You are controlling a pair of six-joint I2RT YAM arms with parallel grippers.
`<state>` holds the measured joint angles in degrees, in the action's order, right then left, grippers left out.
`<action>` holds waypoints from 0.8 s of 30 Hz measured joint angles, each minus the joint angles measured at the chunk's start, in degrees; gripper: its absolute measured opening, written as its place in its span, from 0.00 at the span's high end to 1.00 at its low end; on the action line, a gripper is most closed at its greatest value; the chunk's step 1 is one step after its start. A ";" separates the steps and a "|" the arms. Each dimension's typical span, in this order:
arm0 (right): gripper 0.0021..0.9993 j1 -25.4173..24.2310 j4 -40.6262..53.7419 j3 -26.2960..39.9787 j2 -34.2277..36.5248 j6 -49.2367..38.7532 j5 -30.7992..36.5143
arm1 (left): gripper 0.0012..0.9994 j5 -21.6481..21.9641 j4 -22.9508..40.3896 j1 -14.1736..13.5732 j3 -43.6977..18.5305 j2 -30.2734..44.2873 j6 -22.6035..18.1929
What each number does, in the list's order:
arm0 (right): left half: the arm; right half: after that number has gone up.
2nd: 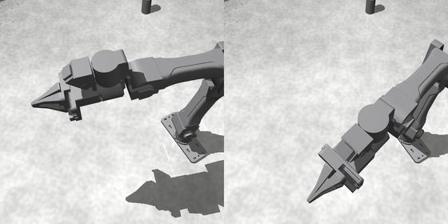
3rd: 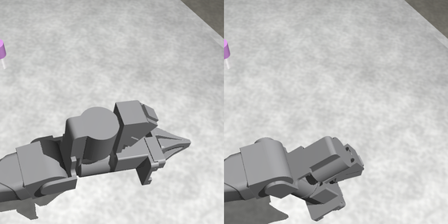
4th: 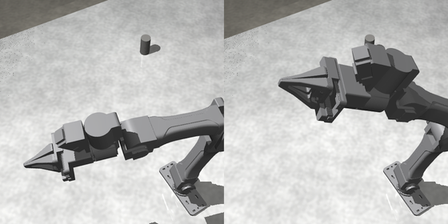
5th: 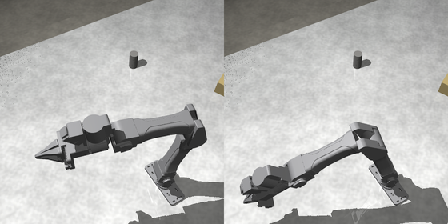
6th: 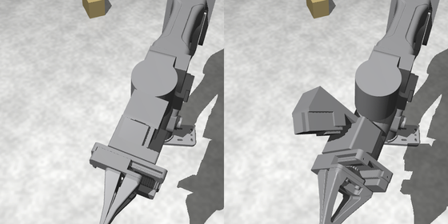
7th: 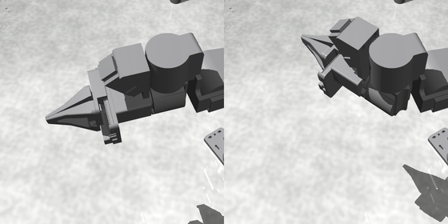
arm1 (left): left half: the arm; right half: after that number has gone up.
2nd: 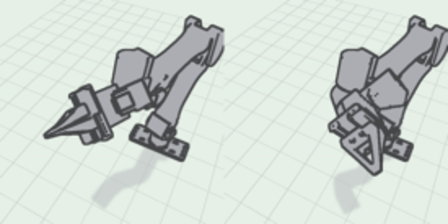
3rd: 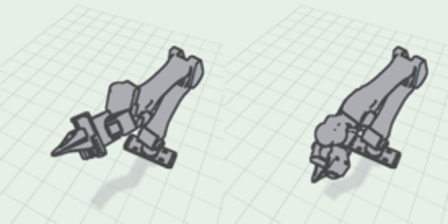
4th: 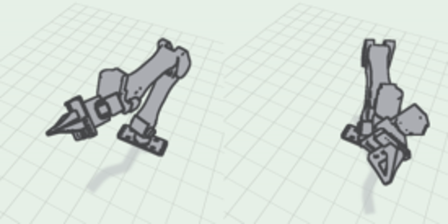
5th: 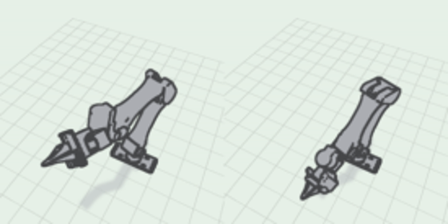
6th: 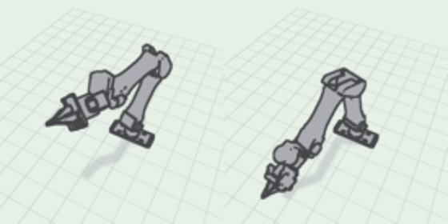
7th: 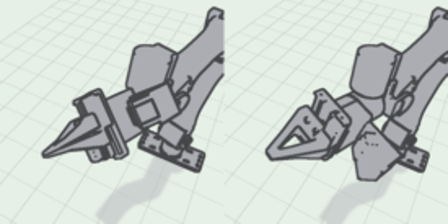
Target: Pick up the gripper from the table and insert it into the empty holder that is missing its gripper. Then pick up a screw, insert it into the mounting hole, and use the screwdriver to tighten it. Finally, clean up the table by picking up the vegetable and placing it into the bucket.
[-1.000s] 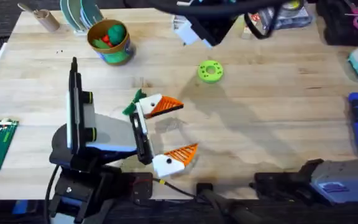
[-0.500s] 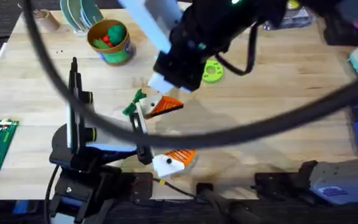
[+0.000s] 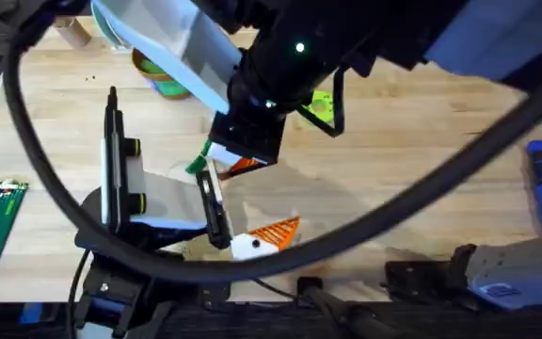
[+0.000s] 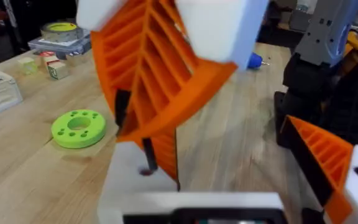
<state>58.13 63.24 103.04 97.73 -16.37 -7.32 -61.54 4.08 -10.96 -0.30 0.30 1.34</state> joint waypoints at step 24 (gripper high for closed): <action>1.00 1.66 0.02 0.00 0.59 0.05 3.67 | 0.01 0.00 0.00 0.00 0.00 0.01 0.00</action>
<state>59.79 63.26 103.04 98.32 -16.32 -3.65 -61.54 4.08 -10.96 -0.30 0.31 1.34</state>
